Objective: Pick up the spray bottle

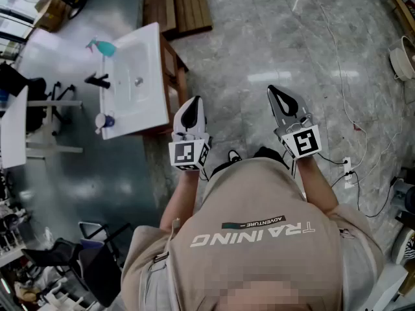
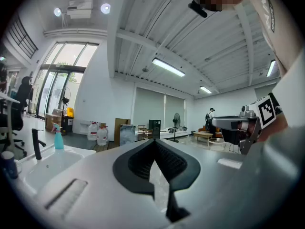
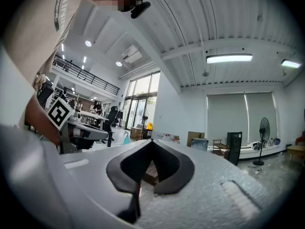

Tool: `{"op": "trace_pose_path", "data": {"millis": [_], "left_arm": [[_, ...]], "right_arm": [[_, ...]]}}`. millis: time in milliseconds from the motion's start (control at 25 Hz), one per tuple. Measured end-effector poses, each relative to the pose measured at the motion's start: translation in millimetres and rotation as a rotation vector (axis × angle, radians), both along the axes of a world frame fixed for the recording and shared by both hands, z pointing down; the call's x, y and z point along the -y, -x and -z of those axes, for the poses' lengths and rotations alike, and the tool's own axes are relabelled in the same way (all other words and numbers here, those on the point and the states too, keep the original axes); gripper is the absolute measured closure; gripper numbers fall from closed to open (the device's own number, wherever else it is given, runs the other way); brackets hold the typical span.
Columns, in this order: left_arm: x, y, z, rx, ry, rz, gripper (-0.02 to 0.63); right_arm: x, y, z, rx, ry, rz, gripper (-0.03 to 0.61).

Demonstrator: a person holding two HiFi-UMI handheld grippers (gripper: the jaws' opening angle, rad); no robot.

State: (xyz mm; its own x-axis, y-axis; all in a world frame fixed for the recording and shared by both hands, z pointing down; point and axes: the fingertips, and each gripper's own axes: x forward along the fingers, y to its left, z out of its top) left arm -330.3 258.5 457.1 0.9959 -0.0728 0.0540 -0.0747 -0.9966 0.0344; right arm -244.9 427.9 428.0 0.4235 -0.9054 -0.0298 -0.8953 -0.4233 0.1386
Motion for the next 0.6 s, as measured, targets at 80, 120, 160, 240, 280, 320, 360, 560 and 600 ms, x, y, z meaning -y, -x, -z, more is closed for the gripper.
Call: {"op": "trace_pose_path", "data": {"millis": [80,120,160,240,280,320,360,560,600], "left_arm": [[6.6,-0.6,-3.3,0.0,0.001,-0.008,0.597],[10.2,-1.2,-5.1,0.0,0.002,-0.01,0.597],[14.0,-1.9,-7.1,0.002,0.005,-0.012,0.597],[20.0,-0.7,-11.6,0.012,0.018,-0.012,0.597],[22.1,0.7,-14.0,0.016,0.025,-0.012,0.597],[24.4,1.4,-16.8,0.02,0.03,-0.009,0.597],[27.6,0.3,-20.0,0.022,0.034,-0.003,0.597],[46.0,-24.4,-38.3,0.047,0.053,0.041,0.597],[47.4,-30.9,-39.8,0.051,0.055,0.043,0.597]], "right_arm": [[3.1,1.3,-7.7,0.003,0.013,-0.007,0.577],[4.8,1.2,-11.3,0.007,0.02,-0.011,0.577],[6.3,0.6,-14.4,0.016,0.027,-0.016,0.577],[8.0,-0.7,-19.5,0.044,0.035,-0.024,0.577],[8.1,-1.6,-21.3,0.053,0.042,-0.029,0.577],[8.2,-3.5,-22.9,0.055,0.053,-0.035,0.577],[8.8,-6.7,-24.3,0.053,0.067,-0.039,0.577],[15.1,-32.4,-35.7,0.066,0.107,-0.027,0.577],[15.9,-39.9,-39.7,0.076,0.109,-0.025,0.577]]}}
